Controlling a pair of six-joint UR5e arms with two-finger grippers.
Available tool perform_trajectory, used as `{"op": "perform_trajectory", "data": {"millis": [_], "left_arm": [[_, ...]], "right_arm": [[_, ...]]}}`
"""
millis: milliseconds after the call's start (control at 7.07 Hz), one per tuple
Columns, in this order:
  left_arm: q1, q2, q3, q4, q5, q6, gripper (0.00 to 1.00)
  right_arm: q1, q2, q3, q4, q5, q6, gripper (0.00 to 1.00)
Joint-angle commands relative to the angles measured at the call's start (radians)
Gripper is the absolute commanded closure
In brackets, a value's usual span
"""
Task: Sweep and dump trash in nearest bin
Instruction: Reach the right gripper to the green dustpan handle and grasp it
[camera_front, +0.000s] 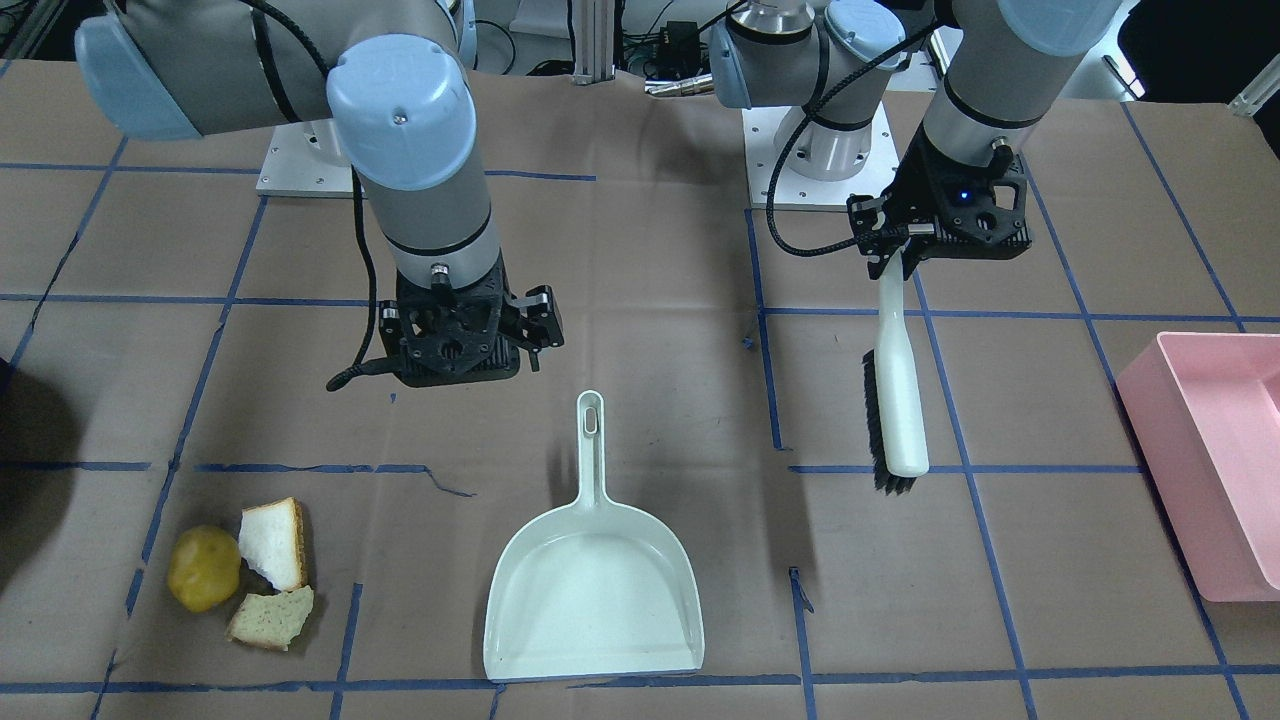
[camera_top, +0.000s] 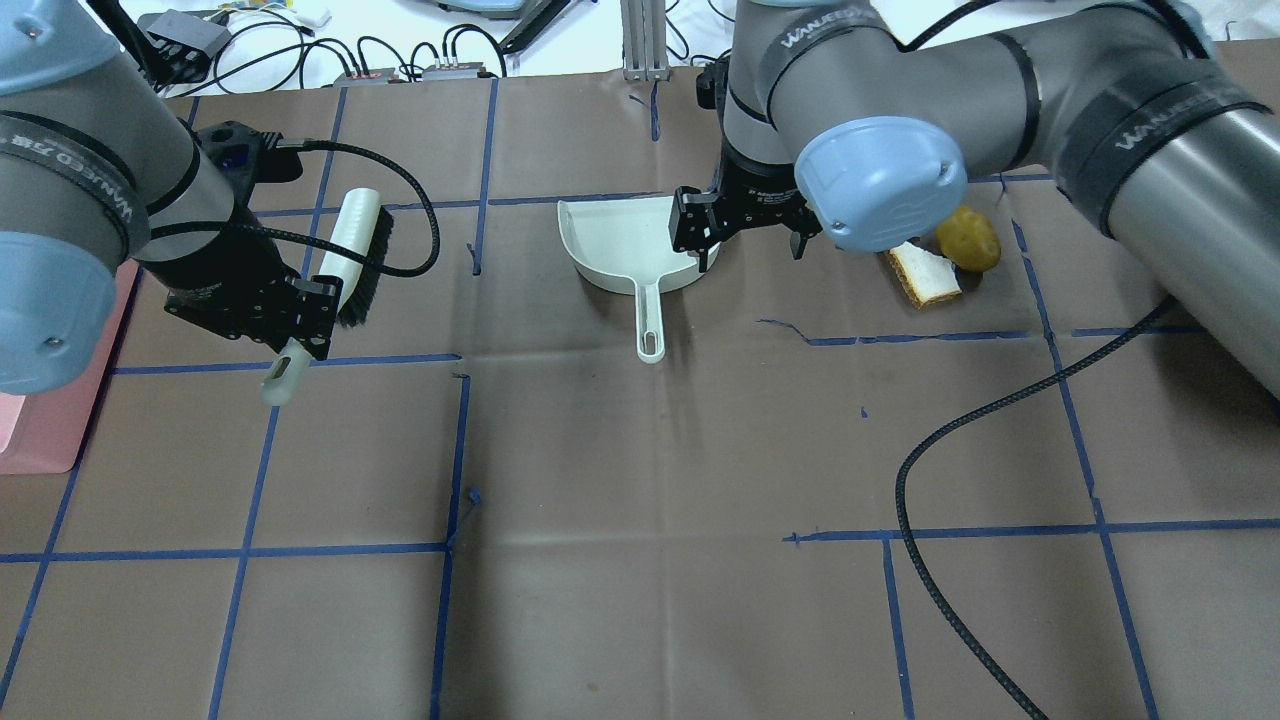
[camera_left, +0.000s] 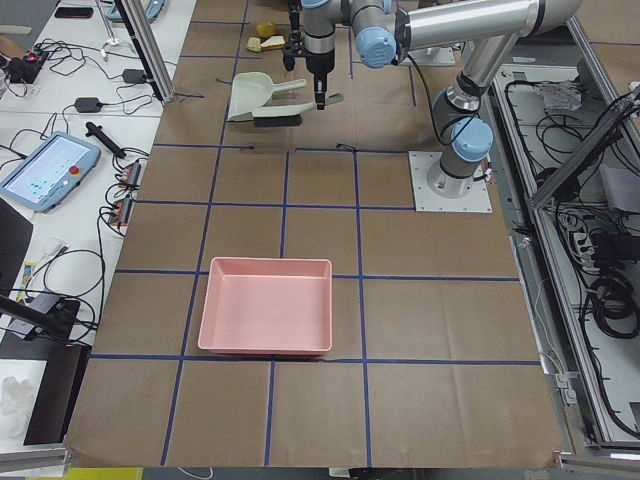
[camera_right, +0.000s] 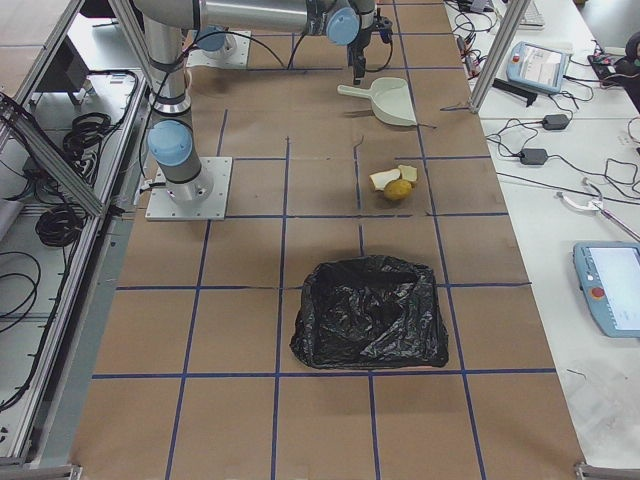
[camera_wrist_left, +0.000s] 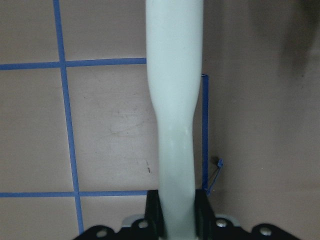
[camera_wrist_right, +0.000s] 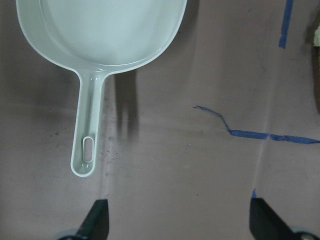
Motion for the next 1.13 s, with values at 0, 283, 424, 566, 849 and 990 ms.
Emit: {"op": "perform_trajectory", "data": {"millis": [0,283,424,566,849,990], "left_arm": [[0.001,-0.001,0.0,0.005,-0.004,0.0,1.0],[0.001,-0.003,-0.001,0.006,-0.006,0.0,1.0],[0.001,-0.003,-0.008,0.008,-0.006,0.0,1.0],[0.001,-0.003,-0.014,0.008,-0.004,-0.001,1.0],[0.001,-0.004,-0.009,0.008,-0.004,-0.001,1.0],[0.001,-0.004,-0.011,0.008,-0.006,-0.001,1.0]], "right_arm": [[0.059,0.071,-0.005,-0.087,0.0,0.072,0.0],[0.11,0.134,-0.007,-0.19,0.0,0.146,0.0],[0.118,0.147,-0.019,-0.208,0.0,0.154,0.0],[0.119,0.165,-0.057,-0.201,0.001,0.155,0.0],[0.151,0.246,-0.065,-0.196,-0.007,0.183,0.0],[0.15,0.254,-0.061,-0.198,-0.007,0.172,0.0]]}}
